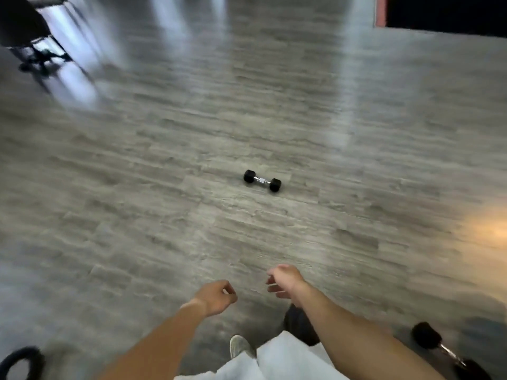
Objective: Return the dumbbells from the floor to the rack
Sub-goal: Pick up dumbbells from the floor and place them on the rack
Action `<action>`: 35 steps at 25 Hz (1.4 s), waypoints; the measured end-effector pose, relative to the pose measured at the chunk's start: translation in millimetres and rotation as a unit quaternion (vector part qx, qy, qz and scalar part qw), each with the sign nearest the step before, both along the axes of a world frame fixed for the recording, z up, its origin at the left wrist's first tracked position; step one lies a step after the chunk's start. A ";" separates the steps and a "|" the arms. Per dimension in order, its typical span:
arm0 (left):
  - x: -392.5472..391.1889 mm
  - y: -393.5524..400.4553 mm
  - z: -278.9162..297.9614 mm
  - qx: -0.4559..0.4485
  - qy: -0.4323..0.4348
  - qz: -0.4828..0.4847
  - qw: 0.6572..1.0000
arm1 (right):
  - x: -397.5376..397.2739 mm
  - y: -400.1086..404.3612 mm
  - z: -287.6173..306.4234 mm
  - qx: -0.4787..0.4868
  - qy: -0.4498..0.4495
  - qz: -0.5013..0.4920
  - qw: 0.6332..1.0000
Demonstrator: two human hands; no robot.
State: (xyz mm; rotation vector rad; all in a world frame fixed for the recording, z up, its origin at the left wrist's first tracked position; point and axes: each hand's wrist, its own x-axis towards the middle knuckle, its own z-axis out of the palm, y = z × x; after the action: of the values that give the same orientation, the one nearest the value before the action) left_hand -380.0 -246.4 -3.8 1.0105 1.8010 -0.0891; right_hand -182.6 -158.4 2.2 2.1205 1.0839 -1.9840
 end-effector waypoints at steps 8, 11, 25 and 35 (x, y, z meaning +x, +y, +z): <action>-2.5 230.7 -25.7 -0.022 -0.016 -0.019 0.999 | 12.8 217.1 -33.4 0.007 -0.020 -0.028 0.999; -7.6 301.8 -19.3 -0.019 -0.023 0.018 0.999 | 13.0 309.7 -24.6 0.026 -0.032 0.023 0.999; -67.8 538.0 -34.7 0.000 -0.046 0.168 0.985 | -60.7 564.9 -23.0 0.057 -0.058 0.117 0.990; -99.0 645.9 -103.7 -0.036 -0.104 0.245 0.963 | -134.2 661.9 -94.6 0.020 -0.129 0.187 0.974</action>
State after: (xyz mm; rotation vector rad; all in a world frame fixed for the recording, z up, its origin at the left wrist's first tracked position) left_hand -479.0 399.6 -107.5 0.4801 1.7867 0.2470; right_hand -316.7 503.5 -92.4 1.9396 1.3594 -1.4874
